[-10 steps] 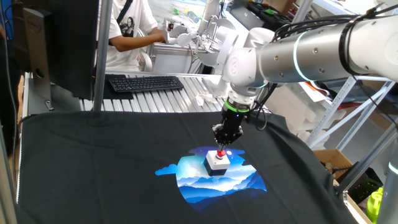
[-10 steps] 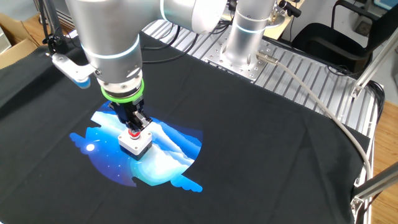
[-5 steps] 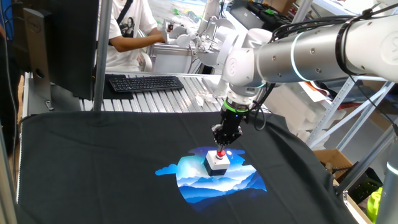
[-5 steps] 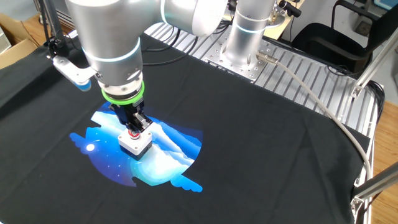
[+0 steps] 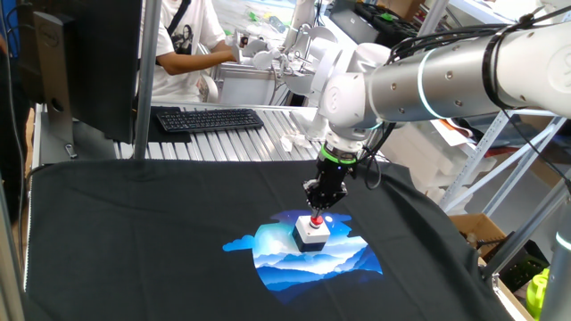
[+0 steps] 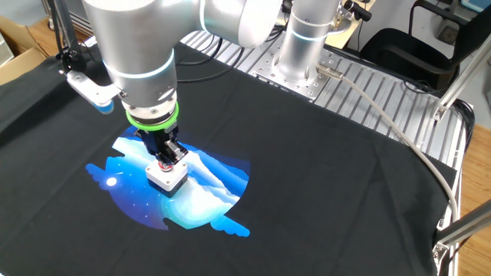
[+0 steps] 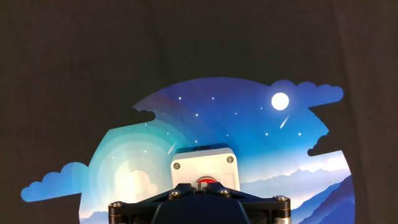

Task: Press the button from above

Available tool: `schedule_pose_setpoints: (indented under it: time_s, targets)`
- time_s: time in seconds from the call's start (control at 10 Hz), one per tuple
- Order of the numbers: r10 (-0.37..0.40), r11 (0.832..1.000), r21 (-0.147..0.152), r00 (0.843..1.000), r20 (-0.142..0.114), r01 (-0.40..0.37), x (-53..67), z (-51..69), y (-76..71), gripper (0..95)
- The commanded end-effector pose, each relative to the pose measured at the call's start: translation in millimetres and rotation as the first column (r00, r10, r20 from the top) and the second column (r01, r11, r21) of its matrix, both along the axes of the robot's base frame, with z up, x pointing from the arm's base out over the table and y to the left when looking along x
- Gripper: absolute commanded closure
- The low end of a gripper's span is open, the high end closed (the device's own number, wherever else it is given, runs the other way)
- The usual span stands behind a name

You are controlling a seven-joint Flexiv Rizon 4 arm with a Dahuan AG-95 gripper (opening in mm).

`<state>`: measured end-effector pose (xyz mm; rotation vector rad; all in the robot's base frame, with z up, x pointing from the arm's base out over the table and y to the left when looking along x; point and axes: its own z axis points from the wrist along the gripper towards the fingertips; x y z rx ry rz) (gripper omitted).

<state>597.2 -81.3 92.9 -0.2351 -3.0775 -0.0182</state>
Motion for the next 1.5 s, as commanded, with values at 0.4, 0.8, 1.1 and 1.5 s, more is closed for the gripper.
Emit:
schedule_pose_setpoints:
  time_s: [0.4, 0.8, 1.1, 1.5]
  targets:
    - [-0.002, 1.0, -0.007, 0.999, -0.042, 0.001, 0.1, 27.4, -4.7, 95.0]
    - [-0.008, 1.0, -0.002, 0.999, -0.042, 0.008, -1.3, 33.2, -5.0, 95.0]
    - [-0.011, 1.0, 0.001, 0.999, -0.048, 0.011, -1.5, 33.5, -5.0, 95.0]
    - [-0.023, 1.0, 0.0, 0.999, -0.048, 0.023, -1.8, 34.4, -5.0, 95.0]
